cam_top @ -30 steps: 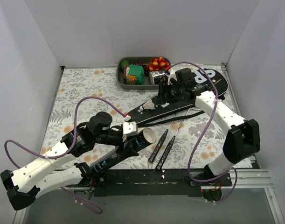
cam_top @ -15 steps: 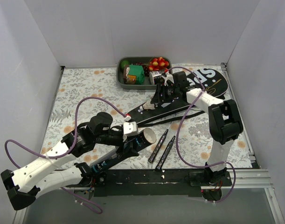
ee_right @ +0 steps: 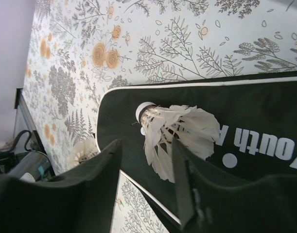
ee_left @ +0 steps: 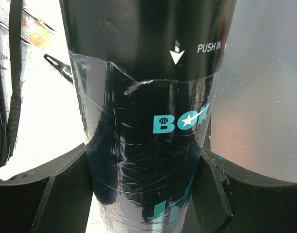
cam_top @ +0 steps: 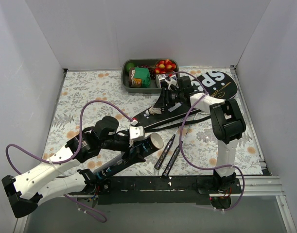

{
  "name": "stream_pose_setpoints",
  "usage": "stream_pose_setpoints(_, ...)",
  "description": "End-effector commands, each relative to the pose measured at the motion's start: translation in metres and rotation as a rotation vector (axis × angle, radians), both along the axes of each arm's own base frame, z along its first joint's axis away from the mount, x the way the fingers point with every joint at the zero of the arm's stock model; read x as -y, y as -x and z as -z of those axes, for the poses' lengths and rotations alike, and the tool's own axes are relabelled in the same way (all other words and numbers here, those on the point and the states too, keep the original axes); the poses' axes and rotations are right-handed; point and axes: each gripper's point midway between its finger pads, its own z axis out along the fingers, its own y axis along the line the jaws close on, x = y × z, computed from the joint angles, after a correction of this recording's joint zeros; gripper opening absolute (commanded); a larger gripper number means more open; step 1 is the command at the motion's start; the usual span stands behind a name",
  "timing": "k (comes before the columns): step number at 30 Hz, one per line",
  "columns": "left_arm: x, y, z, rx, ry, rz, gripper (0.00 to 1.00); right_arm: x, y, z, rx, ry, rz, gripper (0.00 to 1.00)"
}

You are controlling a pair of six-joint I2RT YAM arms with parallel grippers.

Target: Pack up the badminton gear

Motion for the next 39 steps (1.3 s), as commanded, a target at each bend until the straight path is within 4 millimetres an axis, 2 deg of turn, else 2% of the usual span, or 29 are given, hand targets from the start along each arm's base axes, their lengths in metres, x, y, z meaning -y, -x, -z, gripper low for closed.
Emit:
stream_pose_setpoints(1,0.002,-0.001,-0.004,0.000,0.016,-0.007,0.22,-0.013,0.004,-0.007,0.012,-0.104,-0.057,0.47)
stream_pose_setpoints(5,0.002,0.000,-0.002,-0.005,0.013,-0.006,0.23,-0.017,0.009,-0.003,-0.010,-0.118,-0.078,0.43)
stream_pose_setpoints(6,0.001,0.000,-0.003,-0.006,0.013,-0.005,0.23,-0.017,0.009,-0.003,-0.011,-0.117,-0.078,0.34)
stream_pose_setpoints(8,0.002,0.000,-0.003,-0.004,0.014,-0.006,0.23,-0.017,0.011,-0.004,-0.013,-0.120,-0.085,0.23)
stream_pose_setpoints(9,0.001,0.000,-0.004,-0.003,0.015,-0.007,0.23,-0.016,0.012,-0.007,-0.004,-0.121,-0.089,0.06)
stream_pose_setpoints(10,0.001,0.000,-0.004,-0.003,0.015,-0.006,0.23,-0.016,0.012,-0.008,0.001,-0.120,-0.086,0.01)
stream_pose_setpoints(14,0.001,0.001,-0.003,-0.009,0.015,-0.003,0.23,-0.008,0.024,-0.022,0.044,-0.101,-0.093,0.01)
stream_pose_setpoints(15,0.002,0.001,-0.004,-0.010,0.017,-0.003,0.23,-0.007,0.030,-0.041,0.086,-0.108,-0.098,0.01)
stream_pose_setpoints(17,0.002,0.001,-0.007,-0.005,0.024,-0.001,0.24,0.000,0.038,-0.056,0.137,-0.098,-0.091,0.01)
stream_pose_setpoints(18,0.002,0.002,-0.008,-0.005,0.026,-0.002,0.24,0.006,0.048,-0.075,0.182,-0.100,-0.087,0.01)
stream_pose_setpoints(20,0.002,0.001,-0.010,-0.005,0.026,-0.003,0.24,0.021,0.056,-0.084,0.214,-0.023,-0.048,0.01)
stream_pose_setpoints(21,0.001,0.001,-0.008,-0.007,0.020,-0.007,0.24,0.027,0.065,-0.114,0.294,-0.019,-0.031,0.01)
stream_pose_setpoints(22,0.001,0.001,-0.008,-0.010,0.019,-0.012,0.24,0.037,0.065,-0.123,0.332,0.029,0.017,0.01)
stream_pose_setpoints(23,0.001,0.001,-0.008,-0.010,0.019,-0.012,0.24,0.045,0.077,-0.129,0.347,0.062,0.017,0.01)
stream_pose_setpoints(24,0.000,0.001,-0.008,-0.010,0.019,-0.016,0.24,0.051,0.093,-0.160,0.429,0.048,0.026,0.01)
stream_pose_setpoints(26,0.001,0.000,-0.007,-0.004,0.023,-0.014,0.24,0.065,0.111,-0.177,0.471,0.078,0.058,0.01)
stream_pose_setpoints(27,0.001,0.001,-0.006,-0.005,0.019,-0.010,0.24,0.072,0.127,-0.201,0.533,0.057,0.065,0.01)
stream_pose_setpoints(28,0.001,0.000,-0.005,-0.007,0.016,-0.014,0.24,0.078,0.134,-0.215,0.557,0.055,0.079,0.01)
stream_pose_setpoints(30,0.001,0.000,-0.003,-0.008,0.014,-0.013,0.23,0.090,0.161,-0.231,0.574,0.063,0.066,0.01)
stream_pose_setpoints(31,0.001,0.001,-0.003,-0.011,0.015,-0.010,0.23,0.094,0.171,-0.235,0.569,0.065,0.059,0.01)
stream_pose_setpoints(32,0.001,0.002,-0.003,-0.014,0.015,-0.010,0.23,0.096,0.179,-0.248,0.585,0.052,0.053,0.01)
stream_pose_setpoints(33,0.001,0.002,-0.003,-0.015,0.018,-0.012,0.23,0.101,0.195,-0.249,0.573,0.053,0.038,0.01)
stream_pose_setpoints(35,0.001,0.001,-0.003,-0.019,0.019,-0.016,0.23,0.102,0.214,-0.265,0.581,0.007,-0.001,0.01)
stream_pose_setpoints(36,0.001,0.001,-0.005,-0.022,0.020,-0.020,0.23,0.102,0.232,-0.269,0.560,-0.020,-0.043,0.01)
stream_pose_setpoints(38,0.002,0.002,-0.007,-0.025,0.025,-0.017,0.23,0.105,0.245,-0.274,0.546,-0.030,-0.065,0.01)
stream_pose_setpoints(39,0.002,0.001,-0.009,-0.023,0.027,-0.017,0.23,0.107,0.254,-0.284,0.564,-0.043,-0.074,0.01)
